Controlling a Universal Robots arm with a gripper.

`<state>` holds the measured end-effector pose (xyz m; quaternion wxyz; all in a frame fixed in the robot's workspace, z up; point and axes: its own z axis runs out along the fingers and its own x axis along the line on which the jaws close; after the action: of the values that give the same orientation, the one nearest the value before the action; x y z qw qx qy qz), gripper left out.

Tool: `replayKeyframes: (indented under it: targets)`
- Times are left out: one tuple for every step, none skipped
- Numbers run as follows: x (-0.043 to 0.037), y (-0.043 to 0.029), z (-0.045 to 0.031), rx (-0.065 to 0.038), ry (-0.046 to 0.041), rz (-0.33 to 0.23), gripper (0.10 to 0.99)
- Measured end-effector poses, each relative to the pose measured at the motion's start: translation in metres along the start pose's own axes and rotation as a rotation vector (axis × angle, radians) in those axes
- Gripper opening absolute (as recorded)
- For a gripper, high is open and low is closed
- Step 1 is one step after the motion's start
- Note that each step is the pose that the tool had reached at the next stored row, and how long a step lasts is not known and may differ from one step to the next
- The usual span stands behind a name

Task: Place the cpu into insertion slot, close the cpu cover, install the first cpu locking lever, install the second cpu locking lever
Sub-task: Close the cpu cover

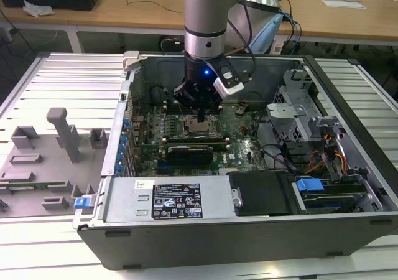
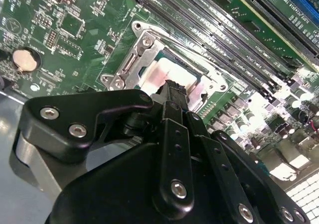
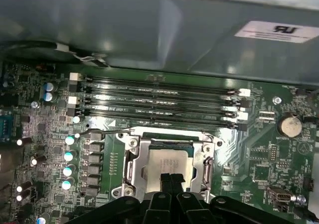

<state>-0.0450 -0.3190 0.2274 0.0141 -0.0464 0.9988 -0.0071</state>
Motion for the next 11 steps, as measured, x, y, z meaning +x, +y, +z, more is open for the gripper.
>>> replayKeyframes:
  targets:
    - [0.0,0.0,0.0,0.0,-0.0001,-0.002,0.106]
    - [0.0003,0.0,0.0,0.0,-0.0011,-0.002,0.106]
    - [0.0013,0.0001,0.0001,0.0,-0.0056,-0.002,0.106]
    - [0.004,0.0004,0.0008,0.001,-0.0222,-0.003,0.106]
    - [0.0072,0.0007,0.0017,0.003,-0.0336,-0.004,0.106]
    - [0.0104,0.001,0.0023,0.003,-0.0374,-0.004,0.106]
    - [0.0132,0.0013,0.0029,0.003,-0.0391,-0.004,0.106]
    - [0.0153,0.0015,0.0034,0.003,-0.0399,-0.005,0.106]
    - [0.0188,0.0018,0.0043,0.003,-0.041,-0.005,0.106]
    - [0.021,0.002,0.005,0.003,-0.0414,-0.005,0.106]
    - [0.023,0.0022,0.0057,0.003,-0.0417,-0.005,0.106]
